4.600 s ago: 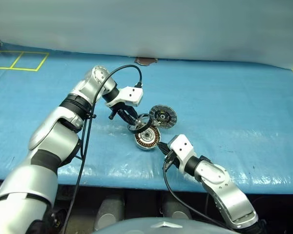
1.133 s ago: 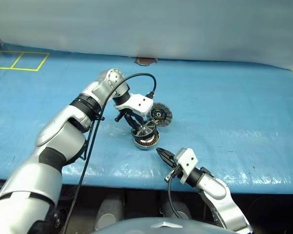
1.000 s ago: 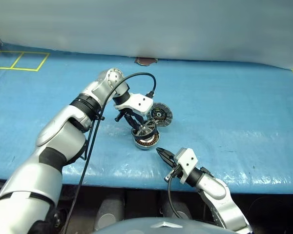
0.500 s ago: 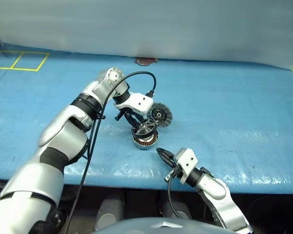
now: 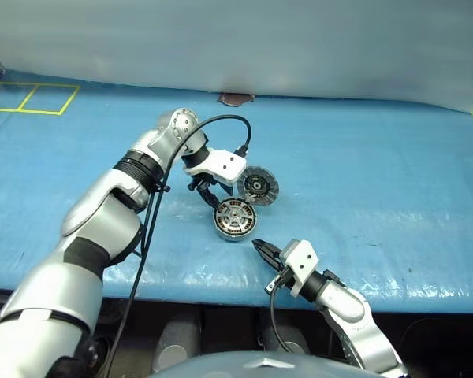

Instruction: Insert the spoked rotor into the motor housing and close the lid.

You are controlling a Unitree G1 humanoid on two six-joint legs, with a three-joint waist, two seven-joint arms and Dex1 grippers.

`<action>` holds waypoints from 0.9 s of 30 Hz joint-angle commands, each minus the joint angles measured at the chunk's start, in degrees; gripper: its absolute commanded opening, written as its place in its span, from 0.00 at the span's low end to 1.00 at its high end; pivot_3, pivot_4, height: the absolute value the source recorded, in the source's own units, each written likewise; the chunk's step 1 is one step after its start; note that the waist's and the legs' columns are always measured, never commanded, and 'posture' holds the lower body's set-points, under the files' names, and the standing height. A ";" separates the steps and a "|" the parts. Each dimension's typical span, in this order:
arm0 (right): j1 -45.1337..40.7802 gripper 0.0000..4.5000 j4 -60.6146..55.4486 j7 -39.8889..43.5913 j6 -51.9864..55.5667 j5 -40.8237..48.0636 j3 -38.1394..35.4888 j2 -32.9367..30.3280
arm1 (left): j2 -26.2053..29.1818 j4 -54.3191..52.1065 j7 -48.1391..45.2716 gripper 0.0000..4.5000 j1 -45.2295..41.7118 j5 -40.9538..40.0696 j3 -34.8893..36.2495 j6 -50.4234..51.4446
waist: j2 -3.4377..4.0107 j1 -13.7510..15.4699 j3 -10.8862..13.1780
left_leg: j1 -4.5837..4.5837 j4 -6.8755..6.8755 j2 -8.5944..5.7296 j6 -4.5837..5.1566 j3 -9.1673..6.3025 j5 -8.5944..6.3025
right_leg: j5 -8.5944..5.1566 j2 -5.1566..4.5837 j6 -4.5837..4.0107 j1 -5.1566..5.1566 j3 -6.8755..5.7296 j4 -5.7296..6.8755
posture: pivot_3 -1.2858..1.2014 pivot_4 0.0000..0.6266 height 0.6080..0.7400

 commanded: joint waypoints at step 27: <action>-13.19 0.00 -3.28 0.75 16.66 -0.02 -1.11 -1.90 | 8.99 -17.31 2.72 0.56 15.65 -3.61 12.05 10.90 | 0.03 0.11 -0.02 | 0.07 0.00 -0.01 0.02 0.02 0.02 | 0.01 0.00 -0.01 0.03 0.05 0.06 | 0.52 0.24 1.00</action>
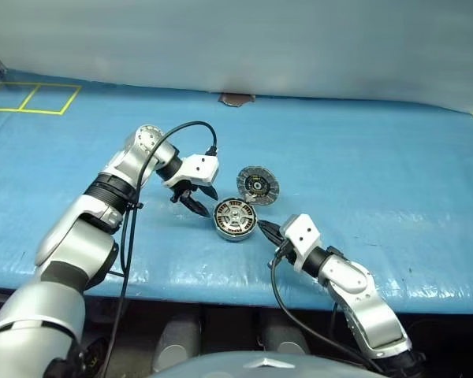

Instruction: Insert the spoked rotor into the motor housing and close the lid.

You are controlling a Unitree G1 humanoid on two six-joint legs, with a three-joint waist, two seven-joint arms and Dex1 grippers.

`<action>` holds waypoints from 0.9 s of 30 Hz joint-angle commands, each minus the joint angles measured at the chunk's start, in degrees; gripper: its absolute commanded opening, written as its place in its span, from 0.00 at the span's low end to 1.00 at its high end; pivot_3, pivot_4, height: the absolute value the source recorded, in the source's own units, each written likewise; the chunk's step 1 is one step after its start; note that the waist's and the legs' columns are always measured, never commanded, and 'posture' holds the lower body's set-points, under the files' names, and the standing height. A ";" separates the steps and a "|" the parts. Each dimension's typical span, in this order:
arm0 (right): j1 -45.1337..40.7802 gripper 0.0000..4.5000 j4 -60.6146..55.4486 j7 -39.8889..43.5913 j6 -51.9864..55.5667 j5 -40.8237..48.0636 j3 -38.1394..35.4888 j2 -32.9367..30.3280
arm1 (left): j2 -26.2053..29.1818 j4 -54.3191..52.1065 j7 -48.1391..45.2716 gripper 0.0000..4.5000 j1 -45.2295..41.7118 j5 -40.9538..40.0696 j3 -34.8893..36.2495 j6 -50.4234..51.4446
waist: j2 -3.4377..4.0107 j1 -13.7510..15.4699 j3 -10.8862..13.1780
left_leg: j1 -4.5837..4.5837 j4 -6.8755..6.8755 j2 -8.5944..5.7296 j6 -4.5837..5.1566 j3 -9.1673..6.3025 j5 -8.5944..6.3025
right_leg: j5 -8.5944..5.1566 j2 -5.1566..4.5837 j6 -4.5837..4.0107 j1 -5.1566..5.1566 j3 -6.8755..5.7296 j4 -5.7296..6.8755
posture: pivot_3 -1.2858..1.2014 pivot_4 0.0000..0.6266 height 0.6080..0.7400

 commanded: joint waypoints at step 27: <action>-11.08 0.00 13.24 2.26 -2.26 -0.89 5.34 4.98 | 1.91 -11.74 4.29 0.56 8.06 -0.35 5.69 8.94 | 0.02 -0.26 -0.01 | 0.34 -0.04 0.01 -0.01 0.02 0.01 | 0.01 0.01 0.01 0.26 0.02 0.01 | 0.52 0.24 1.00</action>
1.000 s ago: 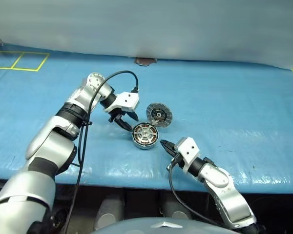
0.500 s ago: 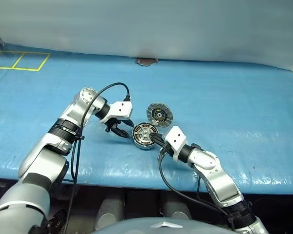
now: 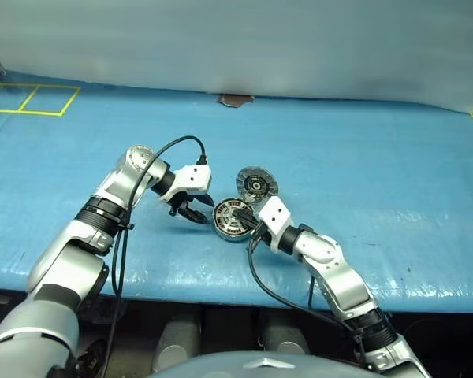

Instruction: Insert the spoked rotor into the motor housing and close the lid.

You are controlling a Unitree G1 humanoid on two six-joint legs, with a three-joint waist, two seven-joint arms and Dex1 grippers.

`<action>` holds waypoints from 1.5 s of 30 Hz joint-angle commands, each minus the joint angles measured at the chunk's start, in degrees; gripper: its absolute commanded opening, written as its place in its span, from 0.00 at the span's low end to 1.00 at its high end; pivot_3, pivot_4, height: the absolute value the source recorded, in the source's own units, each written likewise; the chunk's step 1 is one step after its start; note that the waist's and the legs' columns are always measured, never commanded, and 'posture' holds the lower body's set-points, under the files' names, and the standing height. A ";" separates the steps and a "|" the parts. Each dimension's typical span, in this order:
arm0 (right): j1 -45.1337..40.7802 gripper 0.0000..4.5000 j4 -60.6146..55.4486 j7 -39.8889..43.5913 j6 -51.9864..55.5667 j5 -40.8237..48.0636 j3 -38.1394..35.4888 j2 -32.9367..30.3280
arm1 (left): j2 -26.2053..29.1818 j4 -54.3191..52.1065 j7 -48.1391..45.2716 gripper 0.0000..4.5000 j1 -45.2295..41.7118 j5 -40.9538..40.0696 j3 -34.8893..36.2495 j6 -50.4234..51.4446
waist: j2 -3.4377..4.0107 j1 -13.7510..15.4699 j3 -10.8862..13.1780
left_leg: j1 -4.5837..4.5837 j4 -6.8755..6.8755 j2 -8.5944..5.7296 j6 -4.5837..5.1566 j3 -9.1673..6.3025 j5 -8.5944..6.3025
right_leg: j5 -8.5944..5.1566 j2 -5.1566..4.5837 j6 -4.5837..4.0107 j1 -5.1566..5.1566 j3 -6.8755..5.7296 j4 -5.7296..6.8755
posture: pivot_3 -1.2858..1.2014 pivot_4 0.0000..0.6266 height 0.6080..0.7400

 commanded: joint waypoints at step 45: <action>-13.34 0.00 -9.25 -1.22 15.16 3.91 -15.96 -8.99 | 0.62 -4.87 -0.12 0.56 4.77 -4.67 6.31 0.60 | 0.02 0.03 0.02 | 0.17 -0.60 0.00 -0.01 0.09 0.01 | -0.09 -0.07 -0.14 -0.04 0.05 -0.21 | 0.52 0.24 1.00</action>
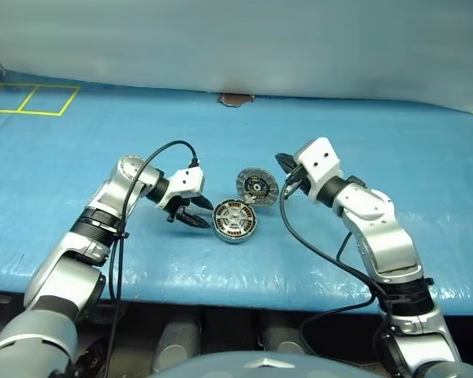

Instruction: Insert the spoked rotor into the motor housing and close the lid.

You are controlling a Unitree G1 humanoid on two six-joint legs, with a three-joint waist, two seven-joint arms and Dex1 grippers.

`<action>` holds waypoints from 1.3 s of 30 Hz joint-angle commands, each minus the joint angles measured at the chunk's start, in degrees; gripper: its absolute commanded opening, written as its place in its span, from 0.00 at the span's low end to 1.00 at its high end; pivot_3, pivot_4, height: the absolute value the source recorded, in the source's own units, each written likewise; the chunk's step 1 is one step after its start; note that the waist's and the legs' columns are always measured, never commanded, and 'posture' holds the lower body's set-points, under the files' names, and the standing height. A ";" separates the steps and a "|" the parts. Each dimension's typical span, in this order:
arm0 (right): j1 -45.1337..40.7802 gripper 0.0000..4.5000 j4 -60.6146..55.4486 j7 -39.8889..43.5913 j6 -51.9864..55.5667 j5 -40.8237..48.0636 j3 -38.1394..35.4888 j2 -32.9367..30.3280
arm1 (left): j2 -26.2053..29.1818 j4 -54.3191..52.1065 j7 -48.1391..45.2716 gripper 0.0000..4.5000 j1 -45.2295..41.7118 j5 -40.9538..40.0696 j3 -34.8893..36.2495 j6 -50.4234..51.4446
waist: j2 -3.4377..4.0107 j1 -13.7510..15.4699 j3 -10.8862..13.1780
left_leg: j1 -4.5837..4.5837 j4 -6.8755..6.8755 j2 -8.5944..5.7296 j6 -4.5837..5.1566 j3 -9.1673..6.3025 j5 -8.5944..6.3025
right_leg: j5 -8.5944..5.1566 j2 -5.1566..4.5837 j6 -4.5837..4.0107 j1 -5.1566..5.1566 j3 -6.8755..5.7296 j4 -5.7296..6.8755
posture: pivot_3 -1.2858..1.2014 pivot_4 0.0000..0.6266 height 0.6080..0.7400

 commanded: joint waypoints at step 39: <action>3.12 0.00 5.75 5.40 -4.85 11.34 -0.52 5.28 | -0.65 0.10 4.04 0.56 12.40 -12.32 12.96 -5.57 | 0.11 -0.13 0.06 | 0.08 -0.09 0.05 0.00 0.04 0.00 | -0.01 -0.01 -0.03 -0.01 0.00 -0.05 | 0.52 0.24 1.00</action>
